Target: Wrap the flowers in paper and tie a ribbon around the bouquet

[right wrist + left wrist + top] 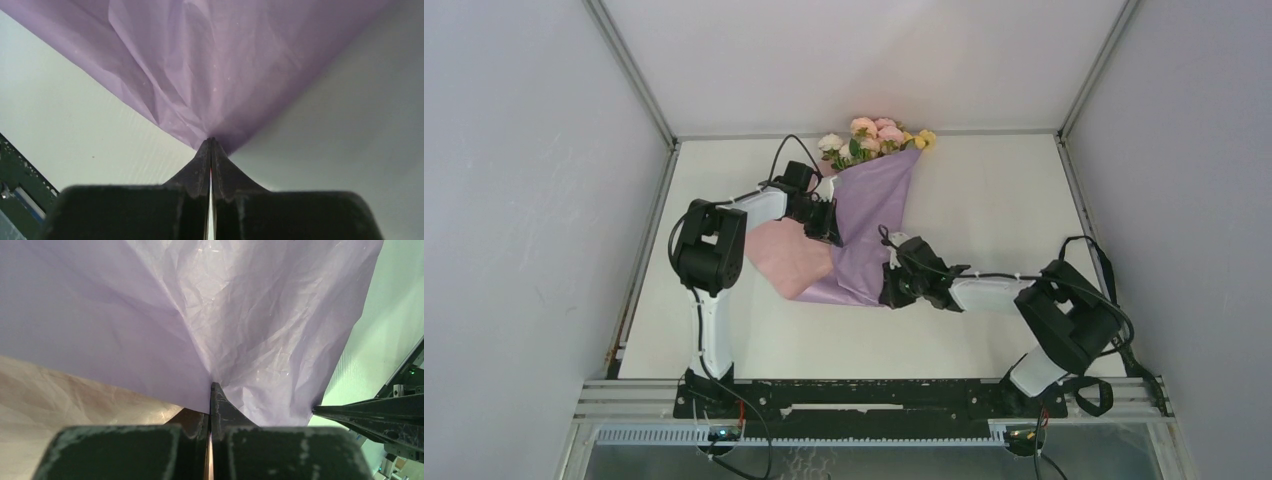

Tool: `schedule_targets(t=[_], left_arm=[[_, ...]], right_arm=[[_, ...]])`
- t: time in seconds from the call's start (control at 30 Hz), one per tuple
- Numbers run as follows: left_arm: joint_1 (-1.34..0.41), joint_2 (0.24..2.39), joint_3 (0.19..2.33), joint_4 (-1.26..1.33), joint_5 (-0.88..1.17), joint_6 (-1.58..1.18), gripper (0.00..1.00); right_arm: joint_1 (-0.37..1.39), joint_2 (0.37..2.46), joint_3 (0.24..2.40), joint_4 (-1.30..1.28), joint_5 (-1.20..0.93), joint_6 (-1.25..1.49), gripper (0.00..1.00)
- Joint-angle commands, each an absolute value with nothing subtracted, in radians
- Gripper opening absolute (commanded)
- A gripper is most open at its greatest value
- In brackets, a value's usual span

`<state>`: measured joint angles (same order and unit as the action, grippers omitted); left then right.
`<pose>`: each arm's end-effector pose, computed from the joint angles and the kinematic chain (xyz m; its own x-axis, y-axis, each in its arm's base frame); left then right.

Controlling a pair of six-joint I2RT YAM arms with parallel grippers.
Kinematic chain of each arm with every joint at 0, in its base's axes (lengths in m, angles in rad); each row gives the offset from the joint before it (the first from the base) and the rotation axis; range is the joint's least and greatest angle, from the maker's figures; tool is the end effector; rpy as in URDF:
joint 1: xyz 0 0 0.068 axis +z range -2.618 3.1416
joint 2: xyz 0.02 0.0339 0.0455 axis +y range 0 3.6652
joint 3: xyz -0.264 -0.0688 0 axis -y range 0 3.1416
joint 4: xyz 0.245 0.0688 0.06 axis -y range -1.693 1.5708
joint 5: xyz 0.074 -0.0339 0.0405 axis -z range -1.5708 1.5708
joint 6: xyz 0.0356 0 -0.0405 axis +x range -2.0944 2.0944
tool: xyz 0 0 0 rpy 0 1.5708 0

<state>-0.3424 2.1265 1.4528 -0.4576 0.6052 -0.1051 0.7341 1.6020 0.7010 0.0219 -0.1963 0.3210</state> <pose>0.4002 -0.1642 0.1384 -0.9006 0.2294 -0.3691 0.4119 0.7214 -0.5567 0.2157 0.2040 0.1387 -0.7790 -0.2861 -0.5579 -0.5307 0.7747 0.3438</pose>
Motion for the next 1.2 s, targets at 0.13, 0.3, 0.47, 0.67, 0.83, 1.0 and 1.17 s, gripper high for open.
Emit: schedule_targets(t=[0.13, 0.3, 0.47, 0.67, 0.83, 1.0, 1.17], left_arm=[[-0.342, 2.080, 1.420, -0.470, 0.578, -0.062, 0.00], [-0.348, 2.060, 1.396, -0.458, 0.584, -0.062, 0.00], [-0.350, 2.047, 1.372, -0.437, 0.595, -0.081, 0.00], [-0.357, 2.045, 1.356, -0.427, 0.591, -0.079, 0.00], [-0.356, 2.050, 1.352, -0.441, 0.592, -0.067, 0.00], [-0.356, 2.045, 1.353, -0.447, 0.600, -0.048, 0.00], [-0.358, 2.054, 1.358, -0.454, 0.630, -0.042, 0.00]], right_arm=[[0.730, 1.349, 0.514, -0.141, -0.169, 0.455, 0.03], [0.605, 1.199, 0.546, -0.126, -0.282, 0.432, 0.05], [0.462, 1.359, 0.656, 0.161, -0.503, 0.487, 0.05], [0.451, 1.720, 0.882, 0.354, -0.633, 0.550, 0.05], [0.377, 1.909, 0.986, 0.265, -0.555, 0.584, 0.01], [0.252, 1.905, 0.965, 0.137, -0.442, 0.579, 0.00], [0.183, 1.854, 0.965, 0.054, -0.421, 0.529, 0.01]])
